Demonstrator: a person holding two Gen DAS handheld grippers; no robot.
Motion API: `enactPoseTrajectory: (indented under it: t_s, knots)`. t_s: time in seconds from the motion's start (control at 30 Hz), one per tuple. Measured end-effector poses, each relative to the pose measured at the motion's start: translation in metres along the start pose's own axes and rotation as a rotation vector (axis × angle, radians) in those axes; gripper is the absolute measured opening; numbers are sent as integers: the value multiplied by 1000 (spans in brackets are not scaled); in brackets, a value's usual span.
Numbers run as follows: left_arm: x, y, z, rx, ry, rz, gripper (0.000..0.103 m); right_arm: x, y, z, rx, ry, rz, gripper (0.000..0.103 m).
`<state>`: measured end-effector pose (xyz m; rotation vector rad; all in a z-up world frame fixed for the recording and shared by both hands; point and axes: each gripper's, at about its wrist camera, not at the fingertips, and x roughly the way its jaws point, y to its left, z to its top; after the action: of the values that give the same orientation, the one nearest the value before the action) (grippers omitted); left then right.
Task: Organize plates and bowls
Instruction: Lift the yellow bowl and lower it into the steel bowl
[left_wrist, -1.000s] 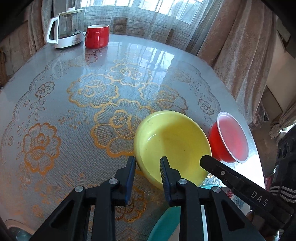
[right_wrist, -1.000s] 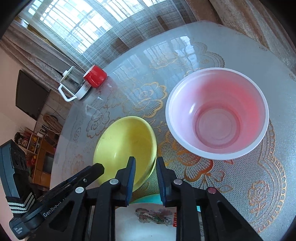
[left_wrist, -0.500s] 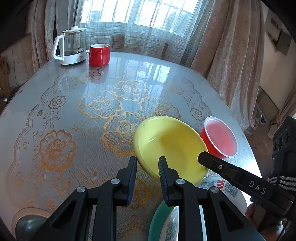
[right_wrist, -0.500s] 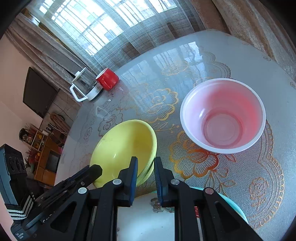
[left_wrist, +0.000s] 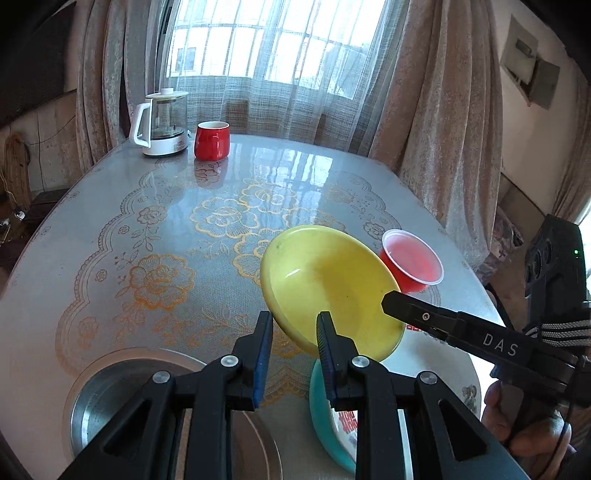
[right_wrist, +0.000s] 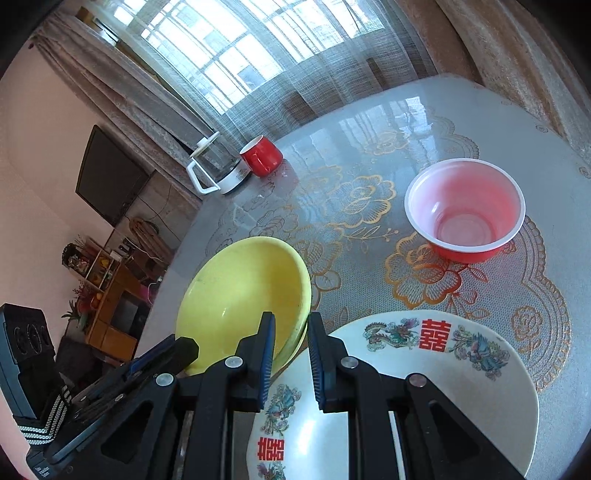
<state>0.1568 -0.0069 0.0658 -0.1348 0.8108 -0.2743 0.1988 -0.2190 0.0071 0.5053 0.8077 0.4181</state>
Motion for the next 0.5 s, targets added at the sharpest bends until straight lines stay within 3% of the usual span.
enactPoseTrajectory:
  t_s: [0.5]
  knots:
    - [-69, 60, -57, -111, -27, 8, 24, 7, 63, -45, -112, 58, 112, 18]
